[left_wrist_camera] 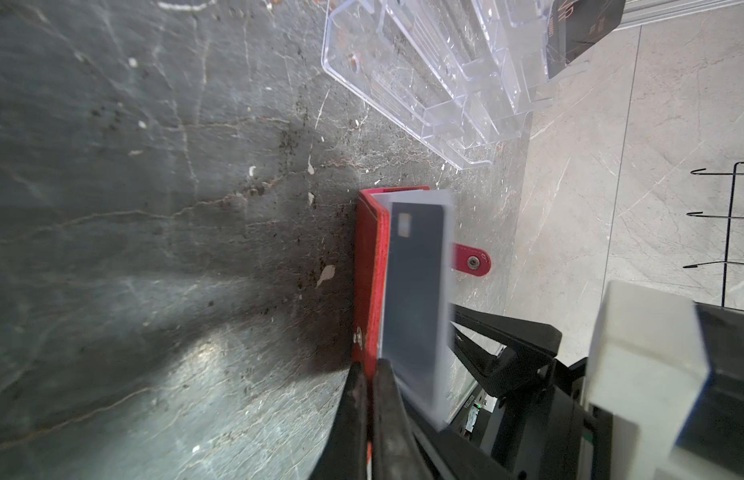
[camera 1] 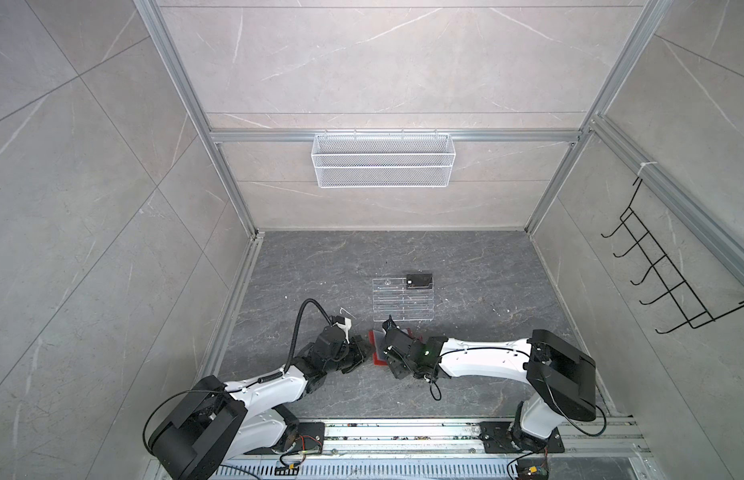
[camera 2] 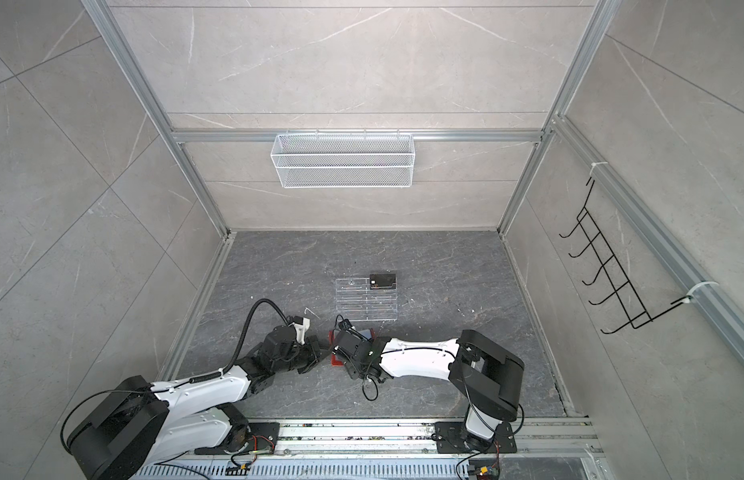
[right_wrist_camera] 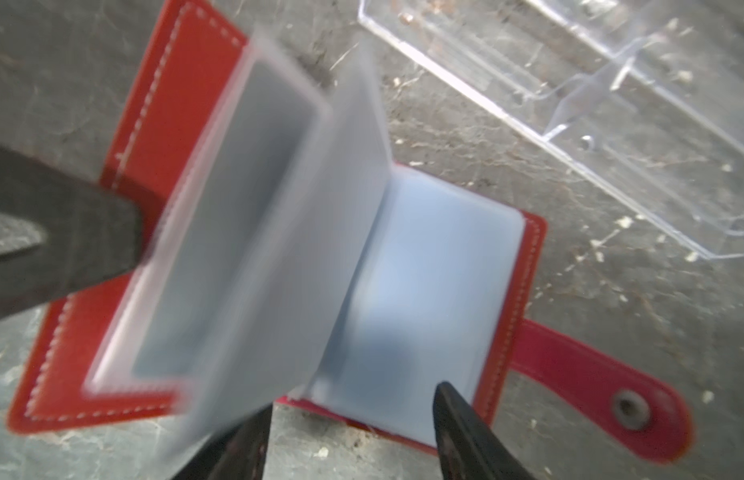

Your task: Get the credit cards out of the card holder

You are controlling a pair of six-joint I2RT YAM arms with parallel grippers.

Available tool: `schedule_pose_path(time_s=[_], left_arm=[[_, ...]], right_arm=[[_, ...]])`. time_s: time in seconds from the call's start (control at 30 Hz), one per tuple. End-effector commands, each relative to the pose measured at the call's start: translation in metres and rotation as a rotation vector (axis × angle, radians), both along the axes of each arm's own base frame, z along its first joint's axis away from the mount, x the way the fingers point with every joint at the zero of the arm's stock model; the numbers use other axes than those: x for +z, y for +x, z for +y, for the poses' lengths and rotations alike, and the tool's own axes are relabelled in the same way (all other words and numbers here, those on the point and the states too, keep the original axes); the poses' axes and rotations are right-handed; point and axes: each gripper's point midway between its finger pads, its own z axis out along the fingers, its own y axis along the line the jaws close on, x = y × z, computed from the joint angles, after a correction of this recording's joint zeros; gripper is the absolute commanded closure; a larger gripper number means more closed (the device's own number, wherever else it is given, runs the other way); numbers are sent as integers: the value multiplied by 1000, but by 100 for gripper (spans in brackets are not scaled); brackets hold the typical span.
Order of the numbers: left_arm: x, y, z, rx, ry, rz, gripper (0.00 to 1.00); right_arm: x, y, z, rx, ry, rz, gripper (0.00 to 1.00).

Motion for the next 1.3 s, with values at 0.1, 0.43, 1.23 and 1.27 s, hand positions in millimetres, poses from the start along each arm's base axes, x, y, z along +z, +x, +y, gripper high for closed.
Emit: schedule_pose_path(time_s=[0.1,0.43,1.23,1.27], left_arm=[[7,-2,-5,-42,0,-30,100],[-6,-2,6,-2,70,1,100],[47,19,-46,-92,-26,31,63],[43,19,-48,-93,-25,42,64]], right_arm=[[12,6,-19,-100,19,-49,37],[15,1,-50,-190,45,-25,31],[4,34,-21,-210,454,313,89],[2,34,-20,-209,455,315,89]])
